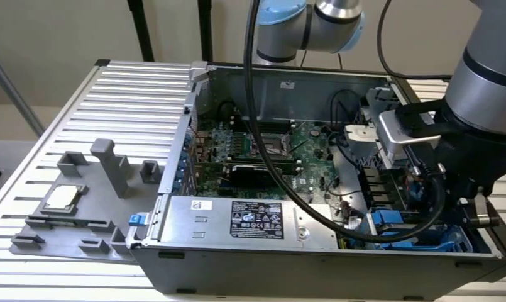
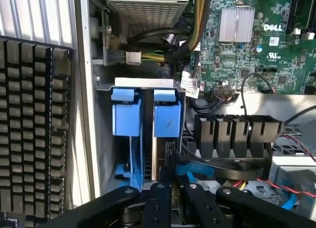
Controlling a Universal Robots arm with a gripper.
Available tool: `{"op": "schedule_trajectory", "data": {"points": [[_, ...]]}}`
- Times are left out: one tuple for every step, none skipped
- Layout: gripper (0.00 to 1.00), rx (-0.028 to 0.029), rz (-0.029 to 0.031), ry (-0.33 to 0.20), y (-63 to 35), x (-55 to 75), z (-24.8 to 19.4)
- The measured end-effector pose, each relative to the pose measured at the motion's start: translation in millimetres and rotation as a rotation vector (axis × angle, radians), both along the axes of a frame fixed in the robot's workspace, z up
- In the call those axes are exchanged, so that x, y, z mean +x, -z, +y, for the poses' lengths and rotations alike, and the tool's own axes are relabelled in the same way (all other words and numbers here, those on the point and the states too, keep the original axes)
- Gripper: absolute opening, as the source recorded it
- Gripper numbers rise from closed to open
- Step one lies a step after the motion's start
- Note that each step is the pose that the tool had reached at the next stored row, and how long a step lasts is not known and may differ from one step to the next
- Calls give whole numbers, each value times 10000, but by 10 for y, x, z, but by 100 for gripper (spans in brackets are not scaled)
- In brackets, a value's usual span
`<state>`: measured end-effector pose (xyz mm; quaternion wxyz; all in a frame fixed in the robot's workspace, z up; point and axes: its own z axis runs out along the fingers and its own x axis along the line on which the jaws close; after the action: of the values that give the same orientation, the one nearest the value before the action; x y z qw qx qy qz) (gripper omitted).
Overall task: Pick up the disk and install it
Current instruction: 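Insert the first disk wire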
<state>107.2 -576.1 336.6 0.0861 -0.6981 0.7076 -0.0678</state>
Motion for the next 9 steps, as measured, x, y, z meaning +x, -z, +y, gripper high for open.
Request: {"op": "schedule_trajectory", "data": {"points": [[0,-4,-40,35,4,-11,1],[0,-6,-79,66,7,-22,3],[0,-8,-116,97,10,-34,4],[0,-9,-149,127,13,-42,6],[0,-13,-175,156,16,-46,10],[0,-17,-194,176,17,-45,17],[0,-20,-211,196,19,-45,26],[0,-25,-224,215,21,-46,37],[0,-33,-235,231,22,-46,47]]}}
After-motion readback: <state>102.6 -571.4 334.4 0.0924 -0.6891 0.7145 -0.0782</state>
